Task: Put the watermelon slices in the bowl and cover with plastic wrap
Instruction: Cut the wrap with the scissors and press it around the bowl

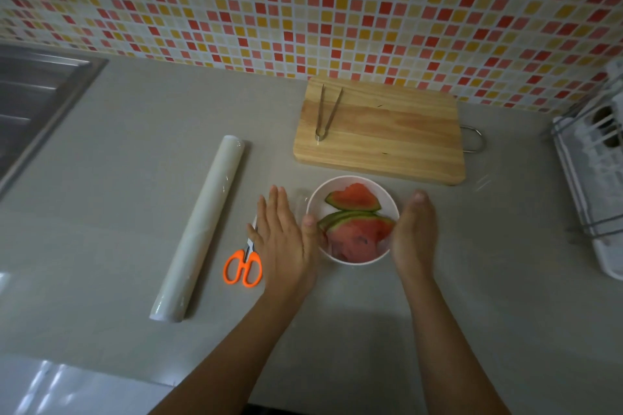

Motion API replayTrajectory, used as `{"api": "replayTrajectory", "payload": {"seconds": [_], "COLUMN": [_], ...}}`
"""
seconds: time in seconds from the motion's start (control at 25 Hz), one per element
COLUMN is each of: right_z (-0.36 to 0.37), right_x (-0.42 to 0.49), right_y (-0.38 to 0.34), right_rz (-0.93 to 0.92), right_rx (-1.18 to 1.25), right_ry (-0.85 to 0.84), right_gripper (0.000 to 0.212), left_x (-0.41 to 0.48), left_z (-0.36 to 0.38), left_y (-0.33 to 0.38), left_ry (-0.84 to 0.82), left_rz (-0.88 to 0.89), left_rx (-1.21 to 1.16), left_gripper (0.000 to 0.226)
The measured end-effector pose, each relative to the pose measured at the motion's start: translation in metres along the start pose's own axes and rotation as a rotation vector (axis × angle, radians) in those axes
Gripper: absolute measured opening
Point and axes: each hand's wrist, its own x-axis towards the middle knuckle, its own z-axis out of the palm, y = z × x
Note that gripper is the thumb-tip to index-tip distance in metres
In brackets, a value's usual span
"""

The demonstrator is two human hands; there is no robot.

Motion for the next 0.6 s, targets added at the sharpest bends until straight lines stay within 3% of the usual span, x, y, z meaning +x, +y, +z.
{"api": "replayTrajectory", "payload": {"seconds": [0.12, 0.2, 0.32, 0.48, 0.6], "right_z": [0.000, 0.000, -0.008, -0.016, -0.019], "right_x": [0.007, 0.001, -0.016, -0.036, -0.024], "right_y": [-0.010, -0.012, -0.006, 0.014, 0.012], "right_rz": [0.006, 0.018, 0.021, 0.003, -0.168], "right_rx": [0.103, 0.137, 0.125, -0.135, -0.068], "right_ry": [-0.283, -0.383, -0.253, -0.099, -0.152], "right_gripper": [0.080, 0.069, 0.046, 0.068, 0.060], "left_x": [-0.025, -0.023, 0.001, 0.035, 0.048], "left_z": [-0.002, 0.003, 0.005, 0.000, -0.002], "left_y": [0.001, 0.002, 0.002, 0.001, 0.000], "left_ry": [-0.133, -0.233, -0.256, -0.277, -0.399], "left_rz": [0.040, 0.047, 0.055, 0.112, 0.307], "left_rx": [0.162, 0.279, 0.351, 0.362, 0.382], "left_gripper": [0.095, 0.098, 0.091, 0.083, 0.064]}}
